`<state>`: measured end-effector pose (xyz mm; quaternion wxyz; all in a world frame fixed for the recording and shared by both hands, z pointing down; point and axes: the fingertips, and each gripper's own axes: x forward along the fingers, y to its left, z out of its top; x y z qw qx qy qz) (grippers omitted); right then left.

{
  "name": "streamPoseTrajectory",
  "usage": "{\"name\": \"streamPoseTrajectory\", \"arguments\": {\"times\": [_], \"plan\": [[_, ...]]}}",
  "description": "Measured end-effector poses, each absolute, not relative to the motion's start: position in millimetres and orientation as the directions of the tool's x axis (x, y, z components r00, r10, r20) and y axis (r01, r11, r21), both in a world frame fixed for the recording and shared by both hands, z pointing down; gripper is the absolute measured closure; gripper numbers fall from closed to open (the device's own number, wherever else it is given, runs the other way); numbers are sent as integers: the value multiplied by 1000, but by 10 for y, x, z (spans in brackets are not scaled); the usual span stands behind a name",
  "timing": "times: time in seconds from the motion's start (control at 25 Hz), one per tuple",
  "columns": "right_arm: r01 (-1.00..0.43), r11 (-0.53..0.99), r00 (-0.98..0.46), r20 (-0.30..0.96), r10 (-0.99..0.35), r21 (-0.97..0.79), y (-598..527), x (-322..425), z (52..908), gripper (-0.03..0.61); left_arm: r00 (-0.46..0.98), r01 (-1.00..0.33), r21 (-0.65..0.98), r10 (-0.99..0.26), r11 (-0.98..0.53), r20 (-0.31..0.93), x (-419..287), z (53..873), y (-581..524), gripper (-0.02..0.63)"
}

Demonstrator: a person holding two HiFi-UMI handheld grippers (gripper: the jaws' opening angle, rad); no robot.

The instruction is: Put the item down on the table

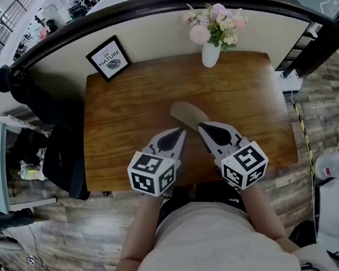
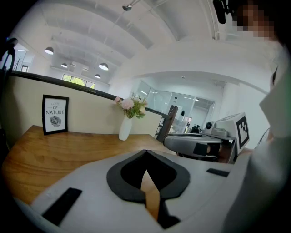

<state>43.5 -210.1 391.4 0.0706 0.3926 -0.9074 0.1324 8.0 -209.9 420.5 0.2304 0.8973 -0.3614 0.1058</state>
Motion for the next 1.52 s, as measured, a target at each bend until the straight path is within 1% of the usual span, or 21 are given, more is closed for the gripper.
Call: {"name": "streamPoseTrajectory", "arguments": {"times": [0.48,1.24,1.52], "plan": [[-733,657,-679,237,-694,-177,-2089,438,3928,569,718,-695,331,-592,-638,367,101,4254,-2077,600],[-746,643,-663,280,-694,-174,-2040,454,4065,569,736,-674,331,-559,-661,381,134,4310,-2046,600],[-750,641,-659,274,-700,-166,-2046,446,4046,569,739,-670,335,-554,-663,383,134,4332,-2043,600]]}}
